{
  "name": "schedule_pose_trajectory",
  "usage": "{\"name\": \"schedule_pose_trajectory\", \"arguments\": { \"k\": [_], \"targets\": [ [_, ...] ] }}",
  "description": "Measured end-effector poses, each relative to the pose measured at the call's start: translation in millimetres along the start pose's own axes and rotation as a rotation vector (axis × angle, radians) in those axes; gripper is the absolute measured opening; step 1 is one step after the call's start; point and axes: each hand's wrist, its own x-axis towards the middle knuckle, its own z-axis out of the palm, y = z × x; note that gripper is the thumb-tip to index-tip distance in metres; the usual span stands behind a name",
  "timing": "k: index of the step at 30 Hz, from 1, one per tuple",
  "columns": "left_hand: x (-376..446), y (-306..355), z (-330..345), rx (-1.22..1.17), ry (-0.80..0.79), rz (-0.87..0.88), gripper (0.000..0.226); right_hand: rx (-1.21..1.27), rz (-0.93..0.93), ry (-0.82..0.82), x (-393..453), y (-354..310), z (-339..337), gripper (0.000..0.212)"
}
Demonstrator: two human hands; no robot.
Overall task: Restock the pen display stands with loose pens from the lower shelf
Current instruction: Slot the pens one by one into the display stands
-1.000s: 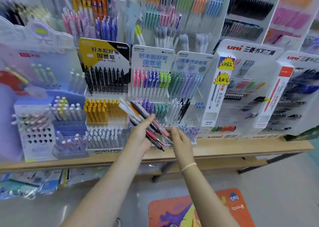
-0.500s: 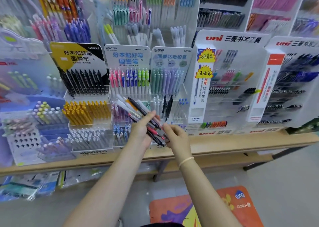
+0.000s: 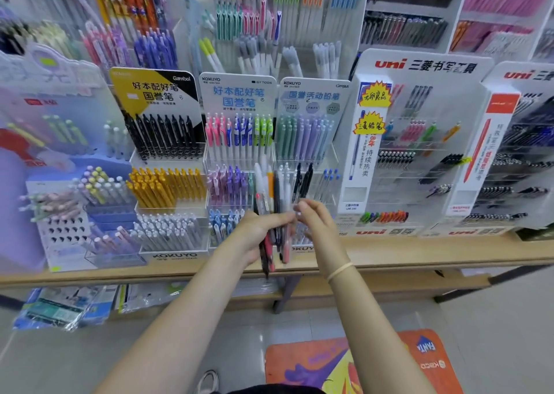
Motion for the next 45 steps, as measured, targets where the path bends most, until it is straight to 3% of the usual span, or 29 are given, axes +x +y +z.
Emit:
{"name": "schedule_pose_trajectory", "arguments": {
  "k": [6,11,15,22,29,35,38,45],
  "targets": [
    [-14.6,-11.5,-5.5,0.307,-0.300,-0.262,0.003,-0.103,-0.183,-0.091,14.5,-28.4,4.3,0.045],
    [-15.1,-17.2,-5.2,0.251,-0.359,-0.333,0.005,-0.167,-0.213,-0.130,17.8,-31.1,2.4,0.016],
    [-20.9,-22.9,-3.9,0.206,-0.391,-0.343,0.005,-0.190,-0.166,-0.134,12.6,-27.0,7.0,0.012],
    [-30.7,-25.9,-3.5,0.141,-0.340,-0.295,0.008,-0.291,-0.151,-0.197,3.2,-28.6,13.5,0.016],
    [-18.8,-3.7,-4.4,-0.436,0.074,0.037,0.004,-0.073,-0.162,-0.065,-12.6,0.6,24.6,0.036],
    [-19.3,-8.6,6.1,-0.557,0.083,-0.005,0.018,-0.089,-0.262,0.232,-18.5,20.0,50.1,0.034],
    [-18.0,-15.8,8.0,-0.596,0.081,-0.054,0.012,-0.130,-0.316,0.280,-19.0,23.7,59.9,0.046],
    [-21.9,-21.9,16.3,-0.557,0.033,-0.095,0.014,-0.053,-0.337,0.399,-14.6,28.0,54.9,0.043]
  ]
}}
